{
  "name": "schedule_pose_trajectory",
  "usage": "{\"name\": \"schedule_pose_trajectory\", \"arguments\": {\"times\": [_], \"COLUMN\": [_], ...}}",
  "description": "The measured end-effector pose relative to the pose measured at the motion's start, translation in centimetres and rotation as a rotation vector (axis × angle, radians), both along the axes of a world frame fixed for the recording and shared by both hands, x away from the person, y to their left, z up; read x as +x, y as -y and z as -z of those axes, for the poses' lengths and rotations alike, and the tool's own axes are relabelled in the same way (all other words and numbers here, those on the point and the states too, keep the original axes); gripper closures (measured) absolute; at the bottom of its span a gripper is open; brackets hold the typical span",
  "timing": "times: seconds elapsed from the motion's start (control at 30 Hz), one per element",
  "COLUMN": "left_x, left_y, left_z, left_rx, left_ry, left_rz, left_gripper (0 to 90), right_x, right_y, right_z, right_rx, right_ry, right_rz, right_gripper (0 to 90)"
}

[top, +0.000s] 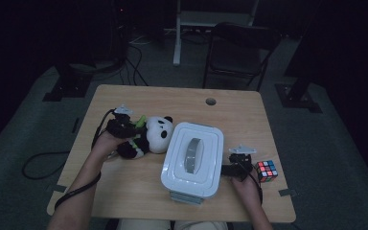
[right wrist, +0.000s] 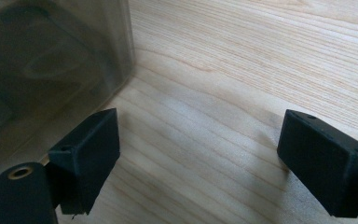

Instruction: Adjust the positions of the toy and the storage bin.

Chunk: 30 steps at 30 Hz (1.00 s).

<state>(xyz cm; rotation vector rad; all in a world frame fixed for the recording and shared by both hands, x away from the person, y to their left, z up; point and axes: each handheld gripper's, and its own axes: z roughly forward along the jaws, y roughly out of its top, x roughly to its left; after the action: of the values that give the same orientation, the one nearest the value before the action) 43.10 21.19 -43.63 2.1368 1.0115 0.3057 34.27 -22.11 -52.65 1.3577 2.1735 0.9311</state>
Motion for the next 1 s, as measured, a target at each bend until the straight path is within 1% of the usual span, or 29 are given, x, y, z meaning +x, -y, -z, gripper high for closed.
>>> {"name": "schedule_pose_trajectory", "arguments": {"times": [0.07,0.13,0.23,0.33,0.37,0.4,0.43,0.47,0.5,0.53,0.57,0.6,0.63,0.7,0.77,0.8,0.83,0.87,0.93,0.97,1.0], "left_x": [0.0,-0.2,-0.3,-0.4,-0.4,-0.5,-0.6,-0.7,-0.7,-0.7,-0.7,-0.7,-0.7,-0.8,-0.8,-0.9,-0.9,-1.0,-1.2,-1.3,-1.3], "left_y": [0.0,0.0,0.0,-0.1,-0.1,0.0,0.0,0.0,0.0,0.0,0.0,0.0,0.0,-0.2,-0.3,-0.6,-0.7,-0.9,-1.2,-1.3,-1.3], "left_z": [0.1,0.2,0.2,-0.1,-0.1,-0.4,-0.5,-0.7,-0.8,-1.0,-1.1,-1.2,-1.3,-1.4,-1.5,-1.6,-1.7,-1.8,-2.0,-2.1,-2.1], "left_rx": [-0.002,-0.007,-0.003,0.003,0.003,-0.006,-0.002,-0.012,-0.017,-0.01,-0.022,-0.028,-0.034,-0.039,-0.04,-0.054,-0.059,-0.061,-0.071,-0.078,-0.078], "left_ry": [-0.004,-0.001,0.006,0.006,0.006,0.008,0.01,0.022,0.015,0.009,0.013,0.007,0.007,0.011,0.014,0.021,0.028,0.047,0.067,0.089,0.089], "left_rz": [0.007,-0.001,0.007,0.028,0.028,0.05,0.061,0.065,0.068,0.065,0.075,0.074,0.07,0.074,0.072,0.061,0.056,0.047,0.033,0.025,0.025], "left_gripper": [67.2,66.1,63.3,56.7,53.8,50.5,49.2,44.9,39.2,37.4,33.5,26.9,26.2,15.0,14.7,9.9,9.3,9.3,9.2,9.2,9.2], "right_x": [0.0,0.0,0.0,0.0,0.0,0.0,0.0,0.0,0.0,0.0,0.0,0.0,0.0,0.0,0.0,0.0,0.0,0.0,0.0,0.0,0.0], "right_y": [0.0,0.0,0.0,0.0,0.0,0.0,0.0,0.0,0.0,0.0,0.0,0.0,0.0,0.0,0.0,0.0,0.0,0.0,0.0,0.0,0.0], "right_z": [0.0,0.0,0.0,0.0,0.0,0.0,0.0,0.0,0.0,0.0,0.0,0.0,0.0,0.0,0.0,0.0,0.0,0.0,0.0,0.0,0.0], "right_rx": [0.0,0.0,0.0,0.0,0.0,0.0,0.0,0.0,0.0,0.0,0.0,0.0,0.0,0.0,0.0,0.0,0.0,0.0,0.0,0.0,0.0], "right_ry": [0.0,0.0,0.0,0.0,0.0,0.0,0.0,0.0,0.0,0.0,0.0,0.0,0.0,0.0,0.0,0.0,0.0,0.0,0.0,0.0,0.0], "right_rz": [0.0,0.0,0.0,0.0,0.0,0.0,0.0,0.0,0.0,0.0,0.0,0.0,0.0,0.0,0.0,0.0,0.0,0.0,0.0,0.0,0.0], "right_gripper": [12.7,12.7,12.7,12.6,12.7,12.7,12.7,12.6,12.7,12.7,12.7,12.7,12.7,12.7,12.6,12.7,12.6,12.7,12.7,12.6,12.6]}}
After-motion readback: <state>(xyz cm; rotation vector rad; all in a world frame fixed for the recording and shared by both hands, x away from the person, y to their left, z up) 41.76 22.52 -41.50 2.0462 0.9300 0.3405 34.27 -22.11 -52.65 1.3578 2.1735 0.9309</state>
